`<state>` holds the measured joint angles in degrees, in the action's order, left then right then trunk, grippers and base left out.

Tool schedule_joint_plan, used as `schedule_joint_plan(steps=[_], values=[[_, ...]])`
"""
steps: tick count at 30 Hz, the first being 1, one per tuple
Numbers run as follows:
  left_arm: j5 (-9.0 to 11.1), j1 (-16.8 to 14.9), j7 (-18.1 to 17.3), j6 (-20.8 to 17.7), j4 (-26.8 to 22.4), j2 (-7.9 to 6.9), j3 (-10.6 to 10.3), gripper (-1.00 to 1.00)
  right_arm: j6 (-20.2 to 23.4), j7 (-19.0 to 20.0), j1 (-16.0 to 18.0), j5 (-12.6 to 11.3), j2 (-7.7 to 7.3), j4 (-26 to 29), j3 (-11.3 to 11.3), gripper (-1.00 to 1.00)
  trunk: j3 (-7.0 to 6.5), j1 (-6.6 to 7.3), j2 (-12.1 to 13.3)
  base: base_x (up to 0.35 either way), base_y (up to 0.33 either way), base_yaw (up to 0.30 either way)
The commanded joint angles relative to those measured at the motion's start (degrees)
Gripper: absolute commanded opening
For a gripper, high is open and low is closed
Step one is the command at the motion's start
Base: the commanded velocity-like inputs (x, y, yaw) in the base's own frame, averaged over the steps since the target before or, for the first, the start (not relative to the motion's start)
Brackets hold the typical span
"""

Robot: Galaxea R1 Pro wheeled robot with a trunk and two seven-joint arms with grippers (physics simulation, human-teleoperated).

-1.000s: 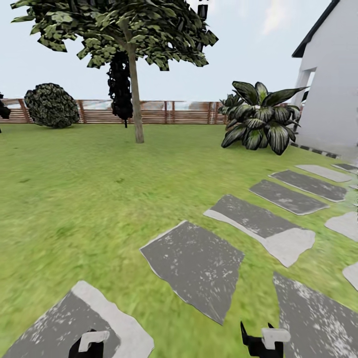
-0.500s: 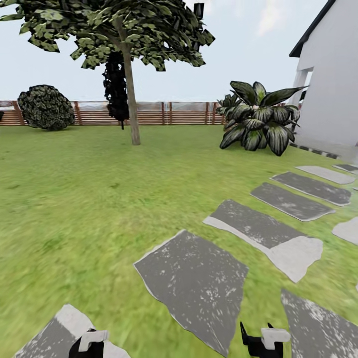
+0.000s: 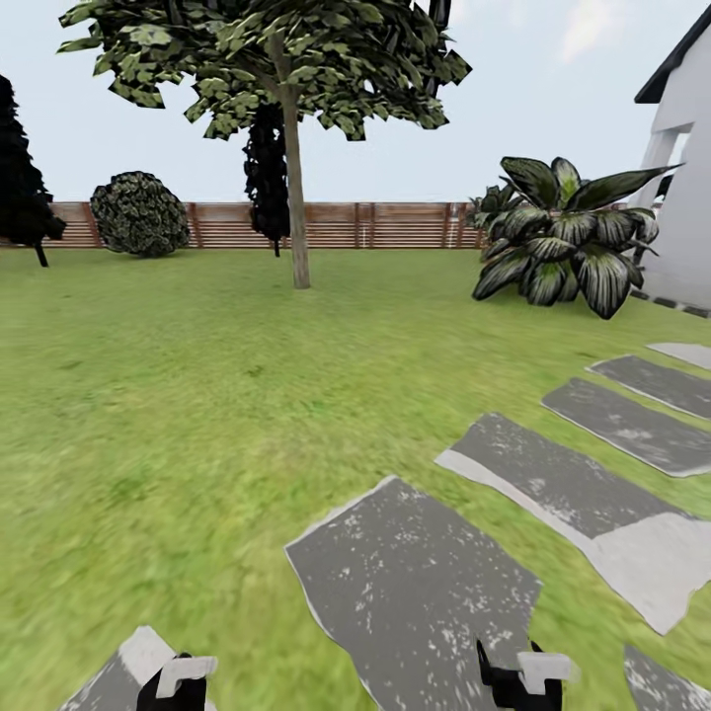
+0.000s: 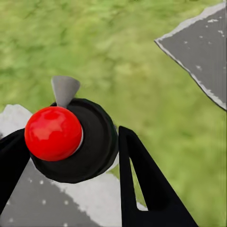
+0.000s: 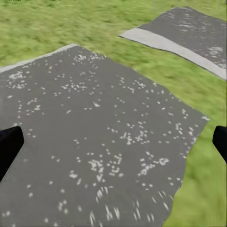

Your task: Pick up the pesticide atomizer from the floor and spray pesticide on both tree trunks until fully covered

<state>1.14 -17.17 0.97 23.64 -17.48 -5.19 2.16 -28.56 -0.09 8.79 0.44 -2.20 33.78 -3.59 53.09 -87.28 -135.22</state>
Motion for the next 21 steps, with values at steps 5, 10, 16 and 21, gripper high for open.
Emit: schedule_joint_plan(steps=[5,10,16,21], values=[[0.0,0.0,0.0,0.0,0.0,0.0,0.0,-1.0,0.0,0.0,0.0,0.0,0.0,0.0,0.1,1.0,0.19,0.0,0.0,0.335,0.0,0.272],[0.0,0.0,0.0,0.0,0.0,0.0,0.0,-1.0,0.0,0.0,0.0,0.0,0.0,0.0,0.1,1.0,0.4,0.0,0.0,0.335,0.042,0.267],[0.0,0.0,0.0,0.0,0.0,0.0,0.0,-1.0,0.0,0.0,0.0,0.0,0.0,0.0,0.1,1.0,0.73,0.0,0.0,0.335,0.101,0.237],[0.1,0.0,0.0,0.0,0.0,0.0,0.0,-1.0,0.0,0.1,0.0,0.1,0.0,0.1,0.1,1.0,1.02,0.0,0.0,0.335,0.147,0.19]])
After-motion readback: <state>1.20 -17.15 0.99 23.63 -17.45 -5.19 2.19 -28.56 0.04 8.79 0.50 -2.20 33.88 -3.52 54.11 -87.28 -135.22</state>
